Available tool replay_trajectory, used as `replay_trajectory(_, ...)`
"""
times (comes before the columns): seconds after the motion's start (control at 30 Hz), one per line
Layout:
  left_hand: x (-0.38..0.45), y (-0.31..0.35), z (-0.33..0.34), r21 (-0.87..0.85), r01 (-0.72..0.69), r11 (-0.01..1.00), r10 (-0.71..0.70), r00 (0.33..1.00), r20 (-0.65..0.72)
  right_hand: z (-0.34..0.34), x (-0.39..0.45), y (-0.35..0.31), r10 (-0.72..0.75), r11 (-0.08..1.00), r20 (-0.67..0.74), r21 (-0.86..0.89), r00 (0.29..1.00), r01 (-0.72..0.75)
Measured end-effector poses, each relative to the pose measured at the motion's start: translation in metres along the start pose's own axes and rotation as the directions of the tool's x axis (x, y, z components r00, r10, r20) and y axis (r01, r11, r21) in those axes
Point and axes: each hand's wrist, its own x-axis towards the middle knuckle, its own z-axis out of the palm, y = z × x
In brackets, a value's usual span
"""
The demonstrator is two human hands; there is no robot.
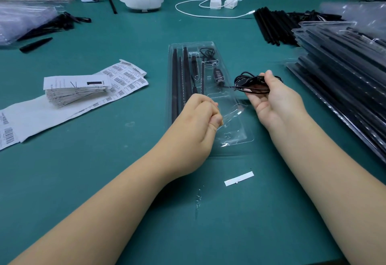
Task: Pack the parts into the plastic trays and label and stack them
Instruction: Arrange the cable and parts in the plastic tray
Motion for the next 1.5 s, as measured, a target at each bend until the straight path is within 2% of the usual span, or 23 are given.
replay_trajectory(0.07,-0.001,0.0,0.003,0.027,-0.01,1.0,0.01,1.0,-0.006,0.001,-0.002,-0.001,-0.051,0.999,-0.011,-0.011,0.999,0.051)
replay_trajectory(0.13,-0.002,0.0,0.005,0.042,-0.023,0.999,0.025,0.999,-0.044,0.002,-0.004,-0.002,-0.079,0.991,0.004,-0.103,0.997,0.079)
replay_trajectory(0.3,-0.003,-0.001,0.006,0.004,-0.027,1.0,0.027,0.989,-0.147,-0.001,0.002,-0.004,-0.025,0.95,-0.056,-0.311,0.998,0.006)
replay_trajectory(0.4,-0.003,-0.001,0.007,-0.011,-0.019,1.0,0.017,0.989,-0.146,-0.003,0.006,-0.003,0.024,0.943,-0.084,-0.33,0.996,-0.05)
replay_trajectory(0.67,-0.003,0.0,0.008,-0.019,-0.031,0.999,0.027,0.982,-0.185,-0.006,0.016,-0.005,-0.007,0.877,-0.046,-0.481,0.999,-0.016)
replay_trajectory(0.77,-0.003,0.001,0.009,-0.001,-0.026,1.0,0.025,0.987,-0.158,-0.008,0.017,-0.008,0.01,0.859,0.025,-0.512,1.0,0.004)
replay_trajectory(0.83,-0.003,0.001,0.011,0.032,-0.028,0.999,0.032,0.99,-0.135,-0.01,0.017,-0.01,-0.072,0.815,0.15,-0.561,0.986,0.145)
replay_trajectory(0.9,-0.003,0.0,0.011,0.053,-0.037,0.998,0.044,0.991,-0.129,-0.011,0.015,-0.012,-0.158,0.76,0.321,-0.564,0.934,0.322)
replay_trajectory(0.97,-0.003,0.001,0.011,0.047,-0.035,0.998,0.042,0.989,-0.14,-0.01,0.012,-0.012,-0.181,0.746,0.406,-0.537,0.896,0.394)
replay_trajectory(1.03,-0.002,0.002,0.01,0.042,-0.026,0.999,0.032,0.988,-0.154,-0.009,0.01,-0.012,-0.152,0.784,0.371,-0.519,0.916,0.34)
replay_trajectory(1.13,-0.002,0.003,0.01,0.06,-0.02,0.998,0.029,0.988,-0.15,-0.009,0.009,-0.012,-0.036,0.881,0.298,-0.441,0.954,0.171)
replay_trajectory(1.27,-0.002,0.004,0.01,0.1,-0.026,0.995,0.037,0.994,-0.106,-0.01,0.01,-0.016,0.041,0.878,0.33,-0.463,0.943,0.124)
replay_trajectory(1.5,-0.001,0.006,0.01,0.19,-0.062,0.98,0.074,0.995,-0.06,-0.007,0.004,-0.015,0.081,0.94,0.331,-0.339,0.94,0.038)
